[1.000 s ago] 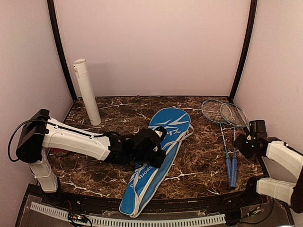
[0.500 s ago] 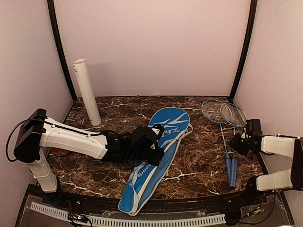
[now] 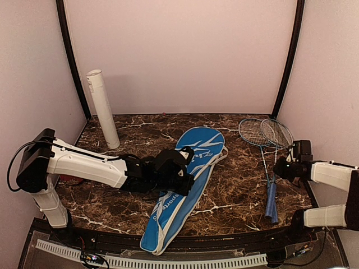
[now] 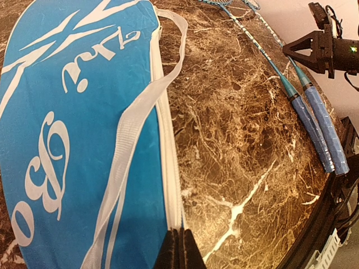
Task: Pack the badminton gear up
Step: Pick up the racket from the center of the board, then place the racket in the racket bag.
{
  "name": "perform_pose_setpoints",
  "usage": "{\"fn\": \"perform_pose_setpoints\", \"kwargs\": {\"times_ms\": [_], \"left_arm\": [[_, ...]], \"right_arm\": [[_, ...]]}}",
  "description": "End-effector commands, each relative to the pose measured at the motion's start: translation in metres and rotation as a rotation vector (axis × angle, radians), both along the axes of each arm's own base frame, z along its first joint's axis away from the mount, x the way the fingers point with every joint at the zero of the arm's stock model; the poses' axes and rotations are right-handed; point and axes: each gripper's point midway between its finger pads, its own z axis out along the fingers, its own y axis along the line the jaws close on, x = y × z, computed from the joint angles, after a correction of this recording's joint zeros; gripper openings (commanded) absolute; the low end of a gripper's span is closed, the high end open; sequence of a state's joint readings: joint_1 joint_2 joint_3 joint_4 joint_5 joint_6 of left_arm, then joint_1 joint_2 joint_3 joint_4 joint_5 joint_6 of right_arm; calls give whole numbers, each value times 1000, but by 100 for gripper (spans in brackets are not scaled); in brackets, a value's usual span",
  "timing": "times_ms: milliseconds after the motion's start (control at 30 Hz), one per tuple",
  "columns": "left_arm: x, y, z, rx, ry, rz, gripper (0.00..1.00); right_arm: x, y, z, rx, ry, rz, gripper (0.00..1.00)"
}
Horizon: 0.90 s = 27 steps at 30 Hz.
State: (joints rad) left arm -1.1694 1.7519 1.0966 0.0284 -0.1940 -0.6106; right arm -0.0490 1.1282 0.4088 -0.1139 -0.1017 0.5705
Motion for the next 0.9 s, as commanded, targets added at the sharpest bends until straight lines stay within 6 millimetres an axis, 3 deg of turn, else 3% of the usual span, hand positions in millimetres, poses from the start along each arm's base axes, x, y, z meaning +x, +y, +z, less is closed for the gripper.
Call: {"fn": "perform_pose_setpoints", "kwargs": {"times_ms": [0, 167, 333, 567, 867], "left_arm": [[2, 2, 23, -55, -20, 3, 0], [6, 2, 25, -62, -26, 12, 0], [18, 1, 32, -76, -48, 23, 0], [45, 6, 39, -88, -75, 62, 0], [82, 19, 53, -148, -107, 121, 0]], "right_arm": [[14, 5, 35, -4, -127, 54, 0], [18, 17, 70, 27, -234, 103, 0], [18, 55, 89, 54, -268, 212, 0], [3, 96, 90, 58, -237, 293, 0], [-53, 122, 70, 116, -121, 350, 0]]}}
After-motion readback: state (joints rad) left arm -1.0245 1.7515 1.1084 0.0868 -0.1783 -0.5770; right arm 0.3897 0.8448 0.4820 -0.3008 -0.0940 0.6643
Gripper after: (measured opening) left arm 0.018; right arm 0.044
